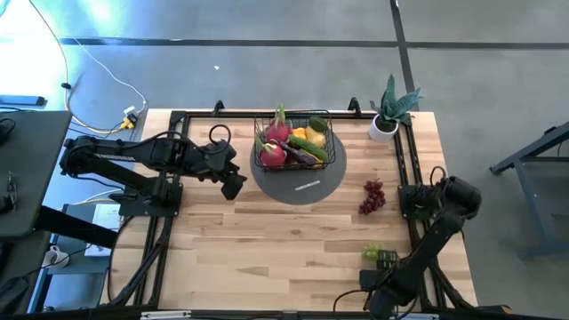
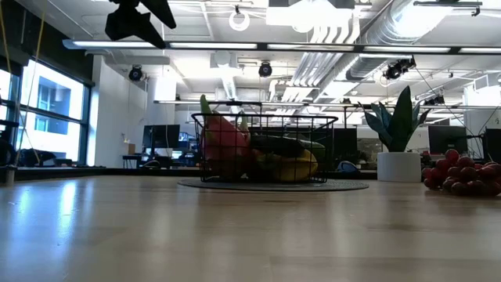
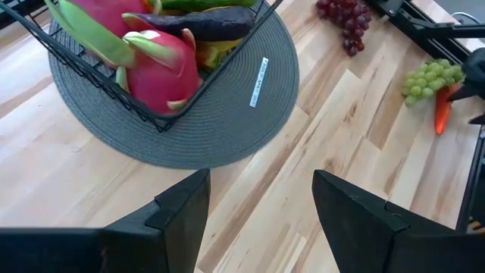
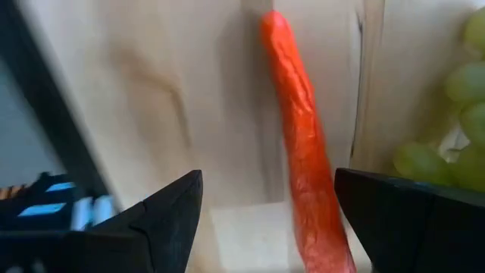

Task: Build produce basket
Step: Put the orange carrot into the black wire basket

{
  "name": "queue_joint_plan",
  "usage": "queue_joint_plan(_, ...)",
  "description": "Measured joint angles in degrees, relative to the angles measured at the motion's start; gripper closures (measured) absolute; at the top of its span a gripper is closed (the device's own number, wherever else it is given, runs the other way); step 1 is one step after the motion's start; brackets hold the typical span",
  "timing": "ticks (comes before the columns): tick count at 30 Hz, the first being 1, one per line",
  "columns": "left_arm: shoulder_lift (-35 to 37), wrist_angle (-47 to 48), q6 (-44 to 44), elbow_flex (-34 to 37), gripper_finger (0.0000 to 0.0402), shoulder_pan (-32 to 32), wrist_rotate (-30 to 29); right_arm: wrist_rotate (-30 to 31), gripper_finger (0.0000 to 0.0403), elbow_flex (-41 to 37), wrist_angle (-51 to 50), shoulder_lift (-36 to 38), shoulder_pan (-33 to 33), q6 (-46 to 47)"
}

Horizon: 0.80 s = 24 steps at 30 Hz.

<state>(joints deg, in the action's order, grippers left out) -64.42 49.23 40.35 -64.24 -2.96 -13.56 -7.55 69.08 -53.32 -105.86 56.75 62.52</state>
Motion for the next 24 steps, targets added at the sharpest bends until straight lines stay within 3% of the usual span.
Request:
queue_joint_plan(6, 0.0, 0.0, 0.0, 0.0, 0.0178, 0.6, -0.6, -1.5, 0.0122, 0.0, -1.5, -3.8, -1.5, 0.4)
queue_joint_plan(10, 0.0, 0.0, -0.1, 0.0, 0.0178, 0.6, -0.6, -2.7, 0.0148, -0.1, -1.1, -4.4, -2.5, 0.0)
queue_joint_plan(14, 0.0, 0.0, -1.7, 0.0, 0.0178, 0.5, -0.6, -3.8, 0.0210, -0.5, -0.3, -4.3, -3.3, 0.2)
queue_joint_plan(22, 0.0, 0.2, -4.9, 0.0, 0.0178, 0.5, -0.6, -4.7, 0.0373, -0.6, 0.6, -4.4, -6.1, 1.9)
queue_joint_plan(24, 0.0, 0.3, -5.7, 0.0, 0.0178, 0.5, -0.6, -5.4, 0.0390, -0.6, 0.8, -4.4, -7.2, 2.1)
